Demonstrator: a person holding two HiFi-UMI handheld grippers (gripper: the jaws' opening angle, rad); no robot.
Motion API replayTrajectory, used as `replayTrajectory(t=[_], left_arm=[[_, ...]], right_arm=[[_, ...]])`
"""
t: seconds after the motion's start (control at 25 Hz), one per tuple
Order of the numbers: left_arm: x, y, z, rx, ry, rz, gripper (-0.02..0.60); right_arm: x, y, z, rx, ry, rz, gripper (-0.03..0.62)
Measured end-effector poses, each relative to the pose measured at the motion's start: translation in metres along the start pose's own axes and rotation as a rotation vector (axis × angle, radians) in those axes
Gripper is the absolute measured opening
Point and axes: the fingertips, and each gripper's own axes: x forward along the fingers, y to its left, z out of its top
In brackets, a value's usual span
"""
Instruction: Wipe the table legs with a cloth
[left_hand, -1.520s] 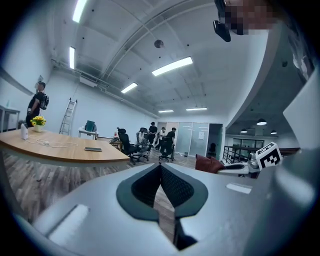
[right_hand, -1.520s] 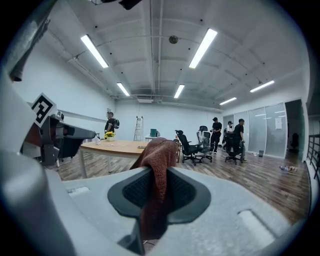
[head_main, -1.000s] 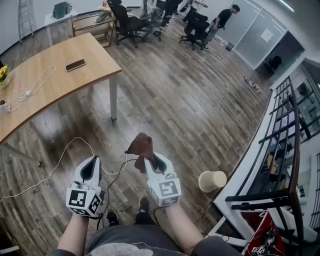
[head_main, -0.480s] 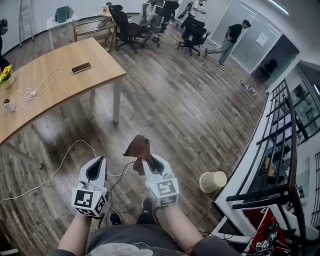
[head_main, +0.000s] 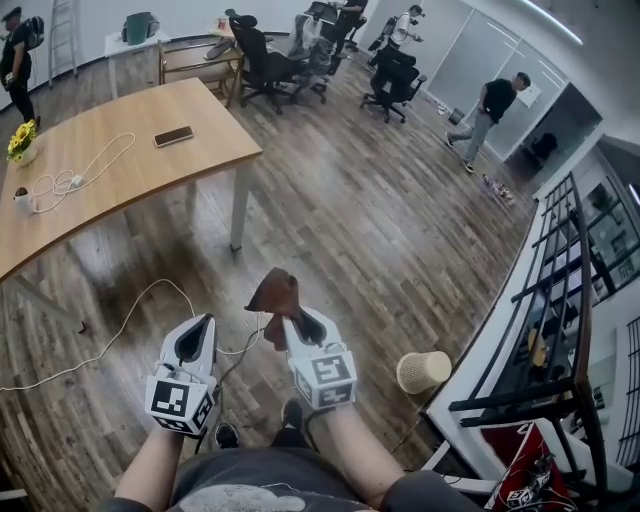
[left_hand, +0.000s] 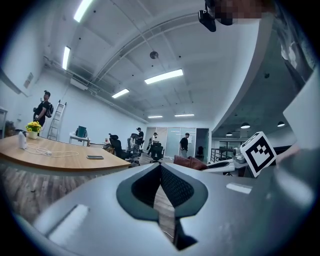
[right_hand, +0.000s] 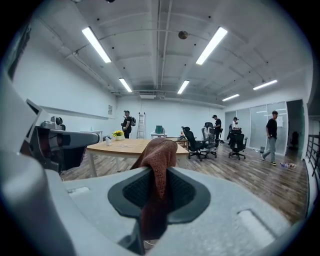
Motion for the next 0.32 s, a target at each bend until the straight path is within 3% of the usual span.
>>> replayTrajectory(t=[0.32], left_arm=[[-0.011, 0.005, 0.005, 0.005, -0.015, 0.018, 0.020]], right_arm=[[-0.002, 0.012, -0.001, 0.006, 0.031, 0.018, 0.061]])
